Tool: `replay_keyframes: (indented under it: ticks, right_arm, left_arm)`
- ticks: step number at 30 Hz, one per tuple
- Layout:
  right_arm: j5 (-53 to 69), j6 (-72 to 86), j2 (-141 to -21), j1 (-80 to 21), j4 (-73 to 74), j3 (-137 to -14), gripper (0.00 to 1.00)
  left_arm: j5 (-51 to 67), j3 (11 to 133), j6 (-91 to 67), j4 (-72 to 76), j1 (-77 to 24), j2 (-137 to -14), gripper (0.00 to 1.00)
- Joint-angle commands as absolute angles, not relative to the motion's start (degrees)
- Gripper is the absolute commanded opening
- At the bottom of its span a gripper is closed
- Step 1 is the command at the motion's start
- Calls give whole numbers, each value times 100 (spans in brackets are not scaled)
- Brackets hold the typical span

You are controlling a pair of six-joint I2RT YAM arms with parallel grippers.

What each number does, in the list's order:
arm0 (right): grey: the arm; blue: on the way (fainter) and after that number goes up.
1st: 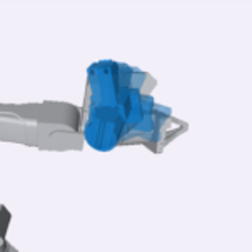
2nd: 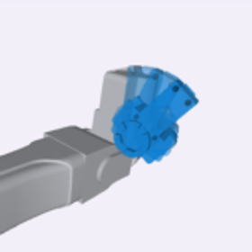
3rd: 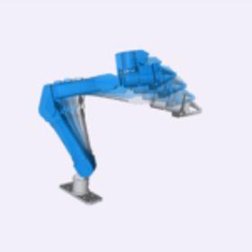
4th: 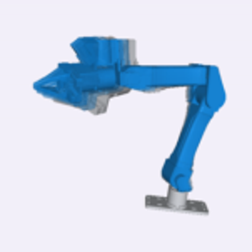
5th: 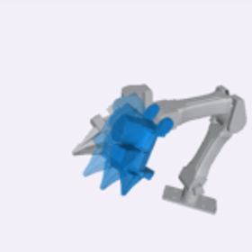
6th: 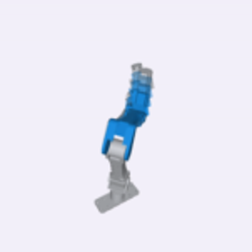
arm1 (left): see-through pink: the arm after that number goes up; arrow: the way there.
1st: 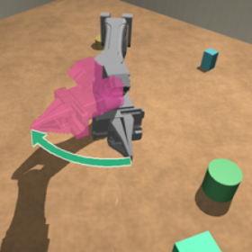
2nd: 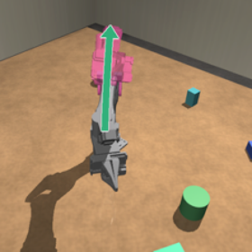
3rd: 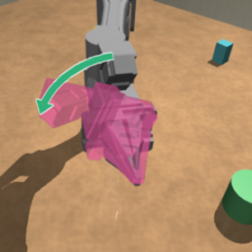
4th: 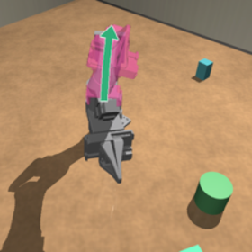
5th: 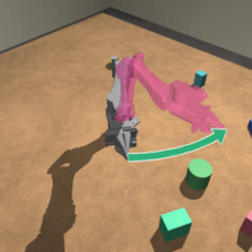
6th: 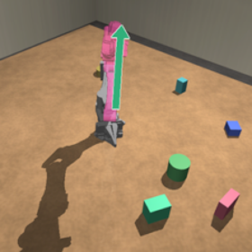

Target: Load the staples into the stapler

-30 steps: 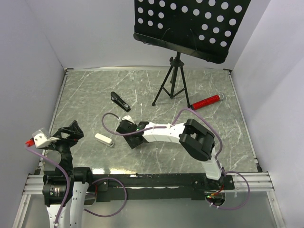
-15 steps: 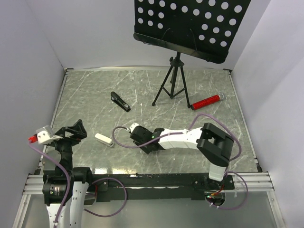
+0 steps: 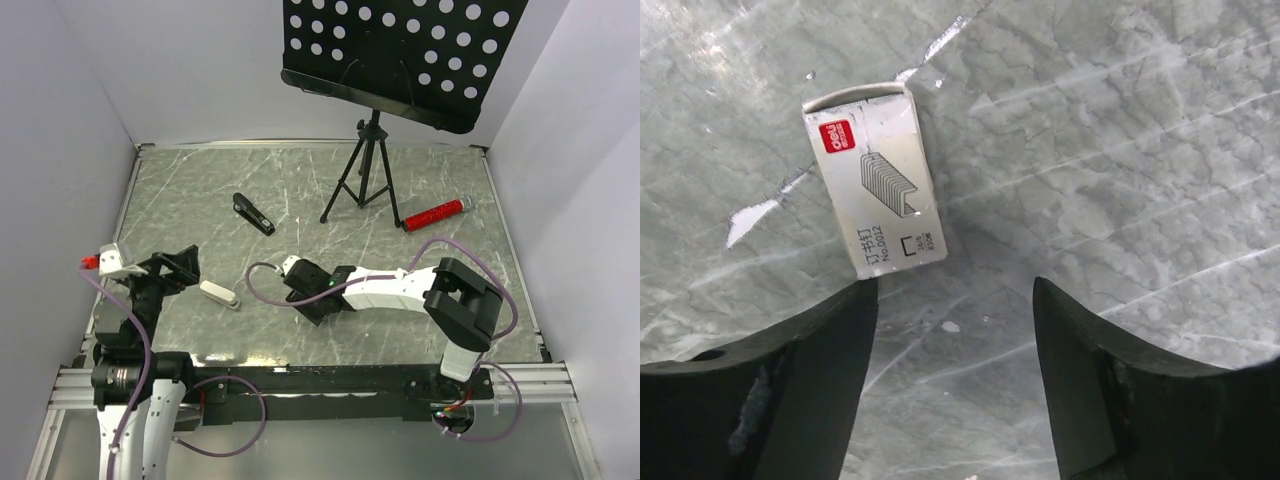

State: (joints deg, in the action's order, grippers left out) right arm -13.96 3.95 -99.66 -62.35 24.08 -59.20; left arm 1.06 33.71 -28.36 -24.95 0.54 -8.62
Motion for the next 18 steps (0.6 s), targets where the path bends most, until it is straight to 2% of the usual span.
replay_keyframes:
  ticks: [1,7,18]
  right_arm:
    - [-968,606,-9721,-6205,2373,-5924,74]
    - [-808,721,-9720,-6205,2119,-5827,80]
    - [-1415,1318,-9888,-5679,2285,-5898,80]
  left_arm:
    - [439,3550,-3172,-2311,44,-1361,97]
    - [650,3726,-3489,-2399,44,-2195,97]
    - [2214,3692,-3867,-1698,44,-3787,97]
